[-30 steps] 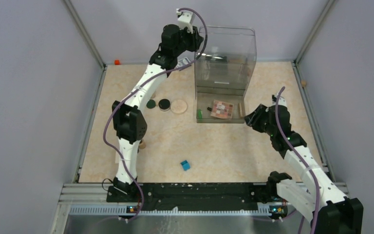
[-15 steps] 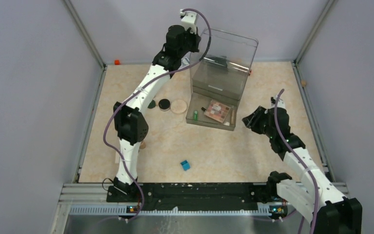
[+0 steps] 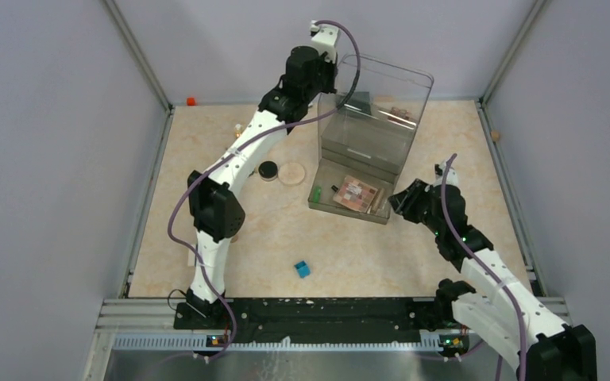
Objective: Organize the makeup
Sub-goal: Close the drawer in the storage box.
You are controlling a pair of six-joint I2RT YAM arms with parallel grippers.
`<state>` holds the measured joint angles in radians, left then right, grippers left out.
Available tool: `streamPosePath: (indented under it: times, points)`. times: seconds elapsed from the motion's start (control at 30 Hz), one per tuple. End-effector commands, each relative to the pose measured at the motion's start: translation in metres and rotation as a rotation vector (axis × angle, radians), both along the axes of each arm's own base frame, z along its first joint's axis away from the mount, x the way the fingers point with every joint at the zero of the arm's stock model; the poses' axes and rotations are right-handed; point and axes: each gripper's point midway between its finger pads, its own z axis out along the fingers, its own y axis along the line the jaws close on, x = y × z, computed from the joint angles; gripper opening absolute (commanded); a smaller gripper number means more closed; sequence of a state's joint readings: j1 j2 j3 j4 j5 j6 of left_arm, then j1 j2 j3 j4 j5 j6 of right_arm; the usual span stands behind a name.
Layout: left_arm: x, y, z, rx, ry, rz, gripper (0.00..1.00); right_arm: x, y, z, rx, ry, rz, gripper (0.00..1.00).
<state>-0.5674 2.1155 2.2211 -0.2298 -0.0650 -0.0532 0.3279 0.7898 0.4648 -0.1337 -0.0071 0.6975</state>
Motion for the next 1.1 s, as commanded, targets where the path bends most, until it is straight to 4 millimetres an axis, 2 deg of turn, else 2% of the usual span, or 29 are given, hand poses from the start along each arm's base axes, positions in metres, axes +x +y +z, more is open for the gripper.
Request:
streamPosePath:
  times: [0.0, 0.13, 0.27, 0.47, 0.57, 0.63, 0.77, 1.07]
  points:
    - [-0.026, -0.004, -0.006, 0.022, 0.072, -0.013, 0.10, 0.004, 0.008, 0.018, -0.053, -0.121, 0.051, 0.38]
    - [-0.029, 0.000, -0.006, 0.028, 0.081, 0.013, 0.09, -0.003, 0.033, 0.023, -0.134, -0.230, 0.172, 0.38]
    - [-0.033, 0.003, -0.004, 0.034, 0.086, 0.027, 0.07, -0.013, 0.065, 0.020, -0.202, -0.309, 0.277, 0.37]
    - [-0.037, 0.003, -0.003, 0.037, 0.086, 0.030, 0.06, -0.032, 0.117, 0.001, -0.274, -0.323, 0.424, 0.16]
    - [-0.039, 0.001, -0.003, 0.038, 0.085, 0.027, 0.06, -0.033, 0.132, -0.020, -0.353, -0.284, 0.445, 0.00]
    - [-0.039, 0.002, -0.003, 0.041, 0.085, 0.031, 0.04, -0.031, 0.138, -0.033, -0.407, -0.256, 0.437, 0.00]
    - [-0.039, 0.003, -0.003, 0.047, 0.087, 0.038, 0.02, -0.018, 0.142, -0.045, -0.493, -0.256, 0.387, 0.00]
    - [-0.042, 0.003, -0.002, 0.047, 0.087, 0.032, 0.00, 0.017, 0.135, -0.032, -0.569, -0.377, 0.216, 0.00]
